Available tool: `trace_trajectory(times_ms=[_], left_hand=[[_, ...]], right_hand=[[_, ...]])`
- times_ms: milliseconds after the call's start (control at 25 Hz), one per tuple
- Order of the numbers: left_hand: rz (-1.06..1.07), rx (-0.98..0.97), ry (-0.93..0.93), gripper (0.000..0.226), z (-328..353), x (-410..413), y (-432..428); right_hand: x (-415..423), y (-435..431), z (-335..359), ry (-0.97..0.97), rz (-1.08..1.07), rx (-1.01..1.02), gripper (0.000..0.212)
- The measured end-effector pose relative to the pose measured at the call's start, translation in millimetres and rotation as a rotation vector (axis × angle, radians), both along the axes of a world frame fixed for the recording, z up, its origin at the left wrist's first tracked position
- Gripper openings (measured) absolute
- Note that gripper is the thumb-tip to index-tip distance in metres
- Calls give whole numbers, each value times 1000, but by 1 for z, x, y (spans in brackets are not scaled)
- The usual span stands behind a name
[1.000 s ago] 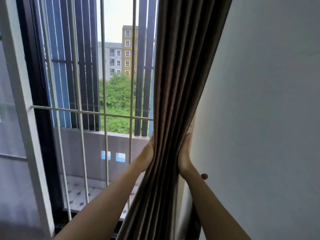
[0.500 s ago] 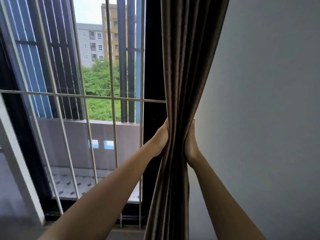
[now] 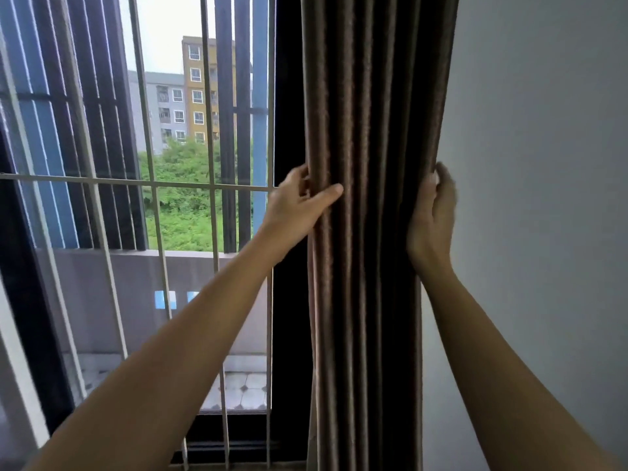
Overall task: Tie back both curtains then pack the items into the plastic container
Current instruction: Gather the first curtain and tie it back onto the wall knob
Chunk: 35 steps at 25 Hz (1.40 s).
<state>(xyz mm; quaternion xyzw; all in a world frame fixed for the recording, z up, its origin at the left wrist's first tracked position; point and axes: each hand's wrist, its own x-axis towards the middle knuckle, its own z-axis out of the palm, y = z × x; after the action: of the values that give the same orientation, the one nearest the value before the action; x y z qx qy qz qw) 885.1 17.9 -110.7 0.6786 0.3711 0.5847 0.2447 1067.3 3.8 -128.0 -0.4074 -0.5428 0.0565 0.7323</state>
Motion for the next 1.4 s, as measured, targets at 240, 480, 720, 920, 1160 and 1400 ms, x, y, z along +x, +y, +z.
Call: trace_trajectory(times_ms=[240,480,720,920,1160,1400], left_hand=[[247,-51,191,35,38,-18,10],[149,-93,362,28,-5,-54,53],[62,-194,469,29,-55,-82,58],[-85,-302,439,23,-64,-85,49],[-203,-409,374,24,-51,-74,34],[10,-265,585,27,-46,-60,36]], right_hand=[[-50,-2,16,-414,-88,35,52],[-97,11,-48,-639,-185,-251,40],[-131,14,-146,-573,31,-284,43],[-143,21,-167,-522,134,-188,46],[-143,21,-177,-474,124,-186,50],[-132,22,-178,-422,-9,5,22]])
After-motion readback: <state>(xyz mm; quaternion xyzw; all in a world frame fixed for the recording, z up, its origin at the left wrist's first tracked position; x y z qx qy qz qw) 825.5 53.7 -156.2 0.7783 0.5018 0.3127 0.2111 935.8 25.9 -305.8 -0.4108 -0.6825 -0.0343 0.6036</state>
